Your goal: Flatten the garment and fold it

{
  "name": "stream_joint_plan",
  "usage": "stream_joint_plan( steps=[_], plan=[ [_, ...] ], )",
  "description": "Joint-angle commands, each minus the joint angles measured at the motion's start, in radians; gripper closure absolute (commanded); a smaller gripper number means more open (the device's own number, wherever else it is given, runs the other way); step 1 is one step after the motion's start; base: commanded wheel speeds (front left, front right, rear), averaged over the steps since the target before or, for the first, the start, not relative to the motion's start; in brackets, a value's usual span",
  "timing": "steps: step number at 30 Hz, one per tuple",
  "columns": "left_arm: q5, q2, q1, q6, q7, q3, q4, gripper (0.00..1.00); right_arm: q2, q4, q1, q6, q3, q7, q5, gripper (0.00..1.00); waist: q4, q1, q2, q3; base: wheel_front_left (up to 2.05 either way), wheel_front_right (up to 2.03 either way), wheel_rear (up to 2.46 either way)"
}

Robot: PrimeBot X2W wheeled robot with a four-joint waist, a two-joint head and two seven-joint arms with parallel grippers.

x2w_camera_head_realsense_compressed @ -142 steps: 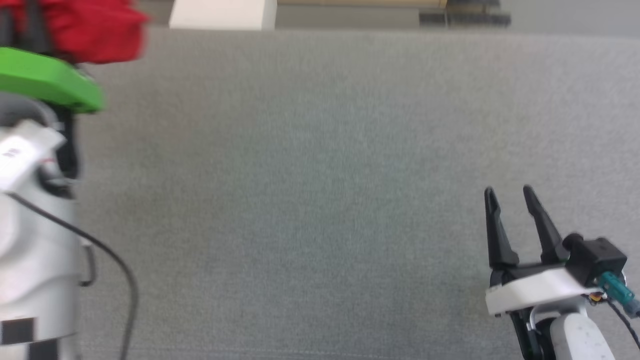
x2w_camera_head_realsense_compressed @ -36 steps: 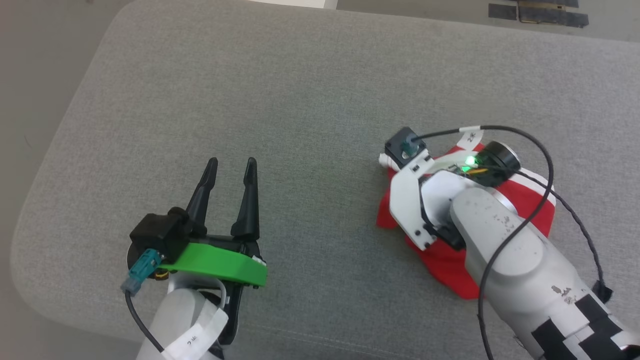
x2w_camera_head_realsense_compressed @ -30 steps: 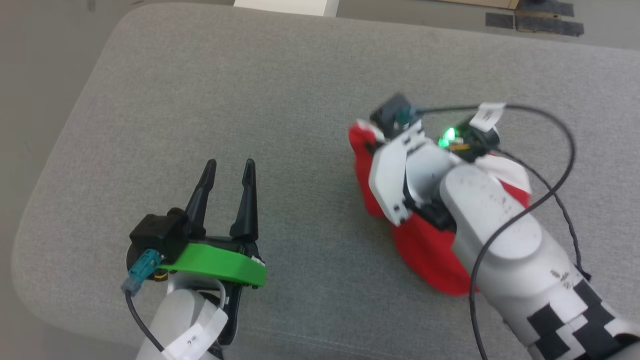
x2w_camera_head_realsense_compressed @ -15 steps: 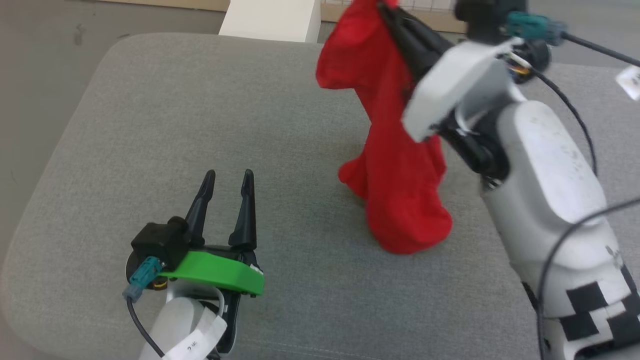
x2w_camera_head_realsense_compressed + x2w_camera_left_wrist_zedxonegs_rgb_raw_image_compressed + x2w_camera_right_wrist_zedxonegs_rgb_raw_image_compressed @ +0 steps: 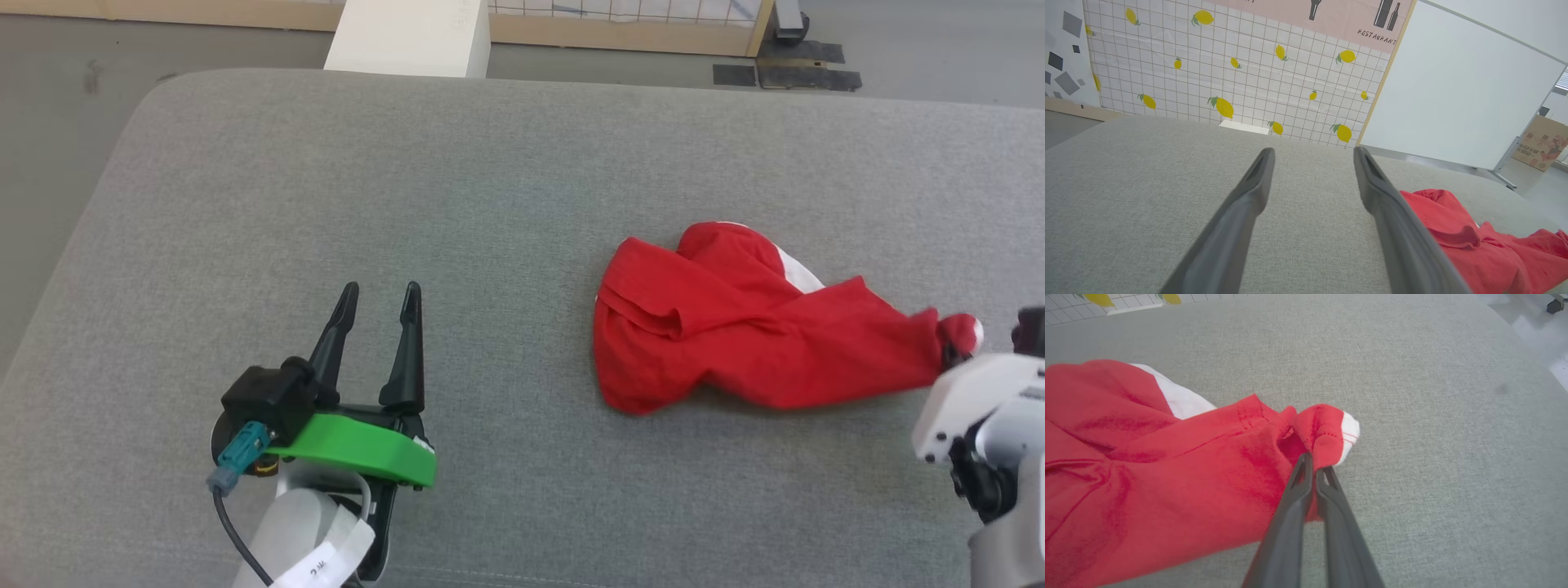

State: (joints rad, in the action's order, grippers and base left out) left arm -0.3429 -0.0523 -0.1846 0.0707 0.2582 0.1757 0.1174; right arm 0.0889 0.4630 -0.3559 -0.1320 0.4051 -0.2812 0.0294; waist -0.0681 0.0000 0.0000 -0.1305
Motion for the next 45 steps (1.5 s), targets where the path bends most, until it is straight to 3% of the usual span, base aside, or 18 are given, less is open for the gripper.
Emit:
stream_joint_plan(
  steps=[1, 6, 10, 13, 17, 27, 28, 29, 30, 38, 45],
  plan=[
    [0.006, 0.002, 0.006, 0.004, 0.004, -0.002, 0.0, 0.0, -0.011, -0.027, 0.02, 0.001, 0.014, 0.0, 0.021, 0.0, 0.006, 0.0, 0.0, 0.0, 0.0, 0.0, 0.0],
    [0.008, 0.002, 0.006, 0.003, 0.004, -0.01, 0.001, 0.0, -0.033, -0.201, 0.085, 0.001, -0.026, 0.09, 0.047, 0.0, 0.02, 0.0, 0.0, 0.007, 0.0, 0.0, 0.0],
    [0.008, 0.002, 0.004, 0.004, 0.004, -0.013, 0.0, 0.0, -0.037, -0.352, 0.135, 0.001, -0.269, 0.17, 0.002, 0.0, 0.029, 0.0, 0.0, 0.013, 0.0, 0.0, 0.0],
    [0.008, 0.002, -0.004, 0.004, 0.004, -0.01, -0.002, 0.0, -0.026, -0.399, 0.141, 0.001, -0.448, 0.146, -0.031, 0.0, 0.029, 0.0, 0.0, 0.006, 0.0, 0.0, 0.0],
    [0.002, 0.002, -0.02, 0.004, 0.004, 0.001, -0.007, 0.0, 0.008, -0.357, 0.107, 0.001, -0.579, 0.041, -0.057, 0.0, 0.016, 0.0, 0.0, -0.012, 0.0, 0.0, 0.0],
    [-0.015, 0.002, -0.042, -0.004, 0.004, 0.015, -0.014, 0.0, 0.043, -0.155, -0.059, 0.001, -0.681, -0.129, -0.063, 0.0, -0.032, 0.0, 0.0, -0.062, 0.0, 0.0, 0.0],
    [-0.016, 0.002, -0.044, -0.004, 0.004, 0.016, -0.014, 0.0, 0.043, -0.139, -0.069, 0.001, -0.684, -0.146, -0.061, 0.51, -0.037, 0.0, 0.0, -0.065, 0.0, 0.0, 0.0],
    [-0.017, 0.002, -0.045, -0.005, 0.004, 0.017, -0.014, 0.0, 0.043, -0.124, -0.081, 0.001, -0.686, -0.158, -0.061, 0.67, -0.04, 0.0, 0.0, -0.067, 0.0, 0.0, 0.0],
    [-0.018, 0.002, -0.046, -0.006, 0.004, 0.017, -0.014, 0.0, 0.043, -0.113, -0.09, 0.001, -0.689, -0.169, -0.06, 1.0, -0.044, 0.0, 0.0, -0.069, 0.0, 0.0, 0.0],
    [-0.021, 0.002, -0.047, -0.009, 0.004, 0.016, -0.01, 0.0, 0.017, -0.118, -0.166, 0.001, -0.721, -0.135, -0.079, 1.0, -0.054, 0.0, 0.0, -0.061, 0.0, 0.0, 0.0],
    [-0.02, 0.002, -0.049, -0.007, 0.004, 0.013, -0.006, 0.0, -0.028, -0.126, -0.335, 0.001, -0.847, -0.018, -0.144, 1.0, -0.053, 0.0, 0.0, -0.047, 0.0, 0.0, 0.0]
  ],
)
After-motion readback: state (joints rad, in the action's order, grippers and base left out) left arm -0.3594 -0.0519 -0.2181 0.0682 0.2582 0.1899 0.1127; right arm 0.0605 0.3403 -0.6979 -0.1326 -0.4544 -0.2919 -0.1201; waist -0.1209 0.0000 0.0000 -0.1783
